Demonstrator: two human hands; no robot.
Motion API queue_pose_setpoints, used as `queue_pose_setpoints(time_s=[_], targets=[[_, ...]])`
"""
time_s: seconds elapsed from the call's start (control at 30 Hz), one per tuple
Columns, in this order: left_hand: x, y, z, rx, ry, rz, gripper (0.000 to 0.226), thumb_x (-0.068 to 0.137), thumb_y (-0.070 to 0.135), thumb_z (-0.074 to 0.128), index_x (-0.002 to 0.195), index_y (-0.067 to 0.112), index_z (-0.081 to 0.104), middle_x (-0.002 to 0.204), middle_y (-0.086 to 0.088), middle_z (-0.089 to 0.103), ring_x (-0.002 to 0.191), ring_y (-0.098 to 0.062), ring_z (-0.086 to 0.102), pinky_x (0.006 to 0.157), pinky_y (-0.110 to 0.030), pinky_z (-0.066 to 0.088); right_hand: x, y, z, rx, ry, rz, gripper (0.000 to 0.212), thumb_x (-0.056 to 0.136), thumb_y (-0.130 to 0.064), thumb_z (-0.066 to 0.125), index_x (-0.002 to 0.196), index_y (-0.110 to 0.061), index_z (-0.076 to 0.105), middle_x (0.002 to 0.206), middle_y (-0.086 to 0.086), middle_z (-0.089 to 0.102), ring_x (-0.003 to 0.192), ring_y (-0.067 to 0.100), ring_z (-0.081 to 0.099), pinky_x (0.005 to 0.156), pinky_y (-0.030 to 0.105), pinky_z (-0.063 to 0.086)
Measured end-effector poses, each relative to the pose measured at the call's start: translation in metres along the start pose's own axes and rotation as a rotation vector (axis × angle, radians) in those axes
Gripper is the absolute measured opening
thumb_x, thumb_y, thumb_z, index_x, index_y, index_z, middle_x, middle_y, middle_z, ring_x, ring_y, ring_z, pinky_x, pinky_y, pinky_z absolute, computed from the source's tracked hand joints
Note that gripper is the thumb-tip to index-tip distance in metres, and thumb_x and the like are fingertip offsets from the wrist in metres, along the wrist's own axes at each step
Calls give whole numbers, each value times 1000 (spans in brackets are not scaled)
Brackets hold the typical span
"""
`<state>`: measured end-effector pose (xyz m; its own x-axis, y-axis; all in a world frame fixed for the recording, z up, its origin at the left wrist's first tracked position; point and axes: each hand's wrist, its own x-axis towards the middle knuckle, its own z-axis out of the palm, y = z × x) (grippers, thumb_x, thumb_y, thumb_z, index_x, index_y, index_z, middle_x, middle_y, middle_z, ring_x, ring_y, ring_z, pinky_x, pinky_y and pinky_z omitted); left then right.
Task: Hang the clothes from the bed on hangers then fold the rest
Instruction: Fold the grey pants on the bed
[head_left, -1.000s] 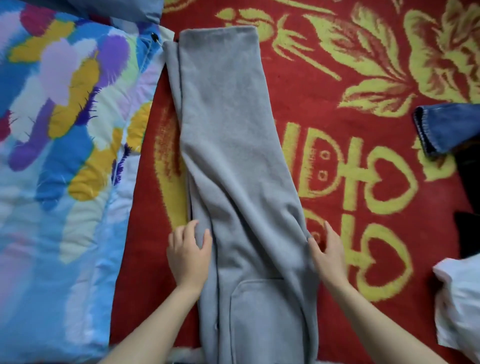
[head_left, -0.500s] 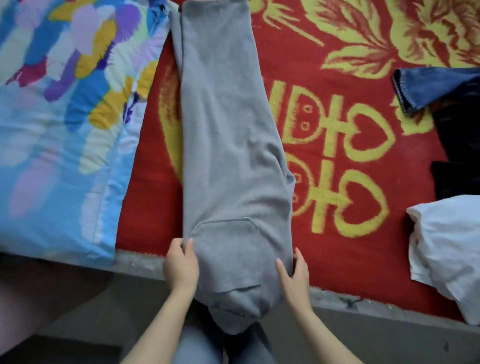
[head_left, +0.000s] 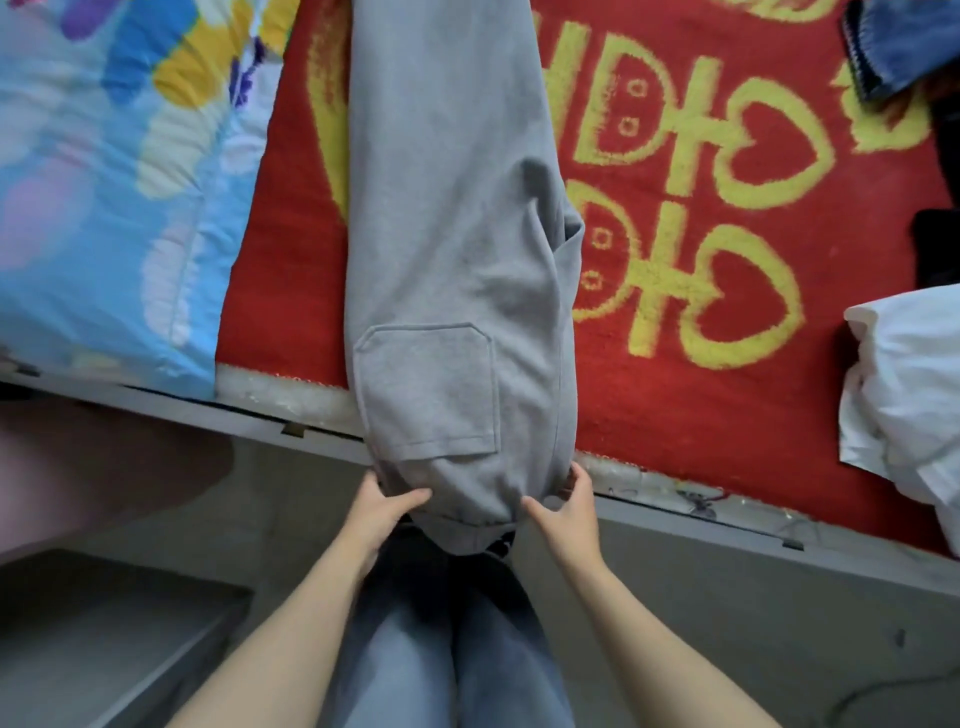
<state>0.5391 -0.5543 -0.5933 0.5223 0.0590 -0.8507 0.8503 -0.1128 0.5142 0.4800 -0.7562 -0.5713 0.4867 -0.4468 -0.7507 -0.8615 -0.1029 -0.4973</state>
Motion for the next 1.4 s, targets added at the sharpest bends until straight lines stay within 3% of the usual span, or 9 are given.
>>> queue_pose_setpoints(time_s=[0.2, 0.37, 0.53, 0.73, 0.83, 0.97, 1.1, 1.23, 1.4], targets=[[-19, -5, -18, -97, -218, -169, 28, 77, 1, 68, 105, -3, 65, 89, -15, 73, 75, -22, 71, 56, -22, 53, 3, -6, -4, 11, -48, 67, 12, 77, -8, 68, 88, -9, 65, 93, 12, 69, 94, 30, 64, 84, 41, 52], [-23, -10, -26, -69, -294, -209, 46, 59, 20, 79, 100, 3, 68, 94, -15, 73, 83, -24, 71, 64, -27, 55, -9, -2, -23, 291, -202, 113, 12, 83, -2, 57, 88, -8, 67, 73, -1, 72, 61, 7, 67, 47, 14, 47], [-25, -21, -21, -252, -279, -246, 48, 60, 15, 77, 104, 2, 65, 98, -16, 72, 87, -26, 70, 76, -38, 56, -23, 8, -19, 370, -243, 188, 18, 91, -19, 50, 74, -14, 55, 68, 0, 60, 56, 10, 55, 52, 21, 42], [-42, -32, -10, -324, -330, -360, 42, 67, 21, 73, 104, 2, 66, 96, -15, 71, 84, -24, 68, 77, -36, 56, -41, 11, -18, 699, -332, 283, 41, 95, -41, 46, 107, -7, 64, 102, 15, 71, 90, 27, 70, 66, 33, 57], [-54, -33, -15, -230, -224, -262, 45, 78, 17, 70, 116, -3, 60, 102, -17, 69, 94, -27, 64, 82, -36, 53, -51, 9, -19, 678, -313, 184, 36, 93, -33, 52, 115, -5, 59, 108, 16, 69, 91, 24, 69, 72, 31, 58], [-75, -24, -25, -373, -258, -251, 46, 74, 12, 68, 114, -8, 58, 88, -17, 71, 77, -24, 69, 67, -33, 57, -67, 2, -17, 525, -248, 95, 39, 83, -13, 68, 118, -10, 52, 111, 11, 66, 96, 24, 66, 81, 36, 54], [-100, -15, -38, -360, -256, -230, 44, 80, 9, 67, 119, -5, 52, 96, -20, 68, 74, -25, 68, 62, -38, 59, -85, -5, -21, 411, -176, 103, 34, 82, -11, 69, 110, -15, 51, 103, 4, 65, 89, 20, 65, 67, 31, 52], [-124, -9, -50, -227, -212, -244, 43, 85, 4, 65, 122, -4, 44, 104, -23, 65, 83, -31, 65, 76, -47, 54, -112, -6, -24, 343, -150, 132, 25, 81, -5, 68, 97, -17, 53, 93, -1, 64, 81, 17, 64, 55, 25, 48], [-164, -4, -67, -164, -223, -343, 36, 89, 7, 60, 123, -4, 54, 99, -19, 65, 81, -28, 61, 78, -45, 50, -157, -8, -24, 329, -141, 218, 28, 82, -3, 67, 106, -7, 55, 92, 6, 63, 81, 23, 61, 60, 29, 48]])
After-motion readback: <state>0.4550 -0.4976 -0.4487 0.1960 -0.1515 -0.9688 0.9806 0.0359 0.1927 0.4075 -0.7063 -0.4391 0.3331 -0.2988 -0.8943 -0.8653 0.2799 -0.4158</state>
